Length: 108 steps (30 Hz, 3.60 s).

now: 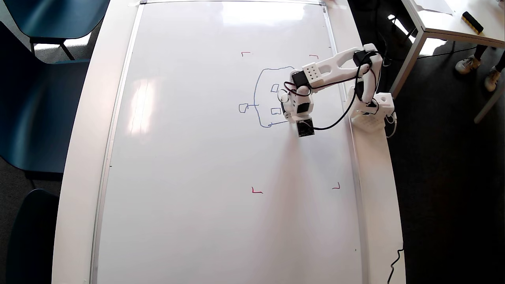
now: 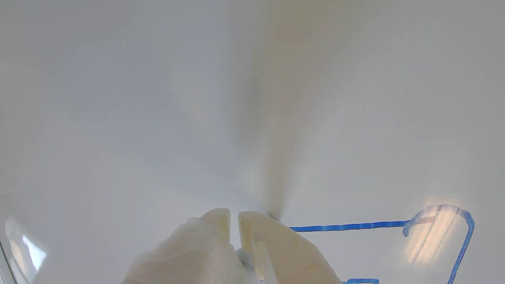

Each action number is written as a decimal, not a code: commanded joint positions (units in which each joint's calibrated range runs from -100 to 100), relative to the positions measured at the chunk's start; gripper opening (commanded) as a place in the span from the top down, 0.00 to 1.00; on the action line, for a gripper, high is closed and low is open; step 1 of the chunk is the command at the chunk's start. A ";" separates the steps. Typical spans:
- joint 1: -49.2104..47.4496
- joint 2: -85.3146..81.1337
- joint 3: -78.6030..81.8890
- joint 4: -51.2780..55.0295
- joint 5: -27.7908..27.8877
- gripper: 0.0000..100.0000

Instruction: Draw on a whiteboard a robot head using a pen attached to the gripper

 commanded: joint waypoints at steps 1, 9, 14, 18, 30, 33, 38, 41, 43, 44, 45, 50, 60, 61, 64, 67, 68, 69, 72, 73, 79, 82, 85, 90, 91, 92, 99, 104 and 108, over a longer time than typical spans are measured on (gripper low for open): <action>0.46 0.19 -1.65 -0.31 -0.19 0.99; 0.68 -0.40 -0.65 -0.31 -0.13 0.99; 0.75 -0.65 -0.11 -0.22 -0.08 0.99; 0.75 -3.34 2.89 -0.31 -0.13 0.99; 0.83 -9.04 7.70 -0.22 -0.13 0.99; 0.83 -10.63 9.97 -0.22 -0.19 0.99; 0.90 -11.14 10.15 -0.22 -0.19 0.99; 0.90 -11.14 10.15 -0.14 -0.19 0.99; 1.78 -11.22 9.06 0.21 -0.24 0.99; 2.37 -11.55 8.24 0.39 -0.24 0.99; 2.82 -12.23 7.33 0.65 -0.24 0.99; 5.39 -15.75 6.43 3.86 0.19 0.99; 6.65 -21.79 7.15 10.55 1.42 0.99; 7.38 -22.46 7.24 12.38 2.12 0.99; 10.70 -23.13 7.70 12.46 2.66 0.99; 13.72 -23.04 11.42 10.64 4.48 0.99; 14.09 -23.13 12.60 9.77 4.80 0.99; 14.60 -23.21 13.51 9.33 5.07 0.99; 15.34 -23.21 16.05 8.99 5.39 0.99; 15.34 -23.21 16.69 8.90 5.39 0.99; 17.40 -22.96 17.14 8.55 5.61 0.99; 19.10 -22.54 17.23 7.68 6.52 0.99; 20.27 -22.29 17.32 6.64 7.43 0.99; 20.57 -18.51 17.32 5.86 7.38 0.99; 20.57 -18.10 17.32 5.25 7.38 0.99; 20.64 -17.59 17.32 4.82 7.43 0.99; 20.57 -15.33 17.23 3.17 7.43 0.99; 20.64 -13.57 17.23 2.30 7.43 0.99; 20.72 -12.06 16.69 1.34 7.43 0.99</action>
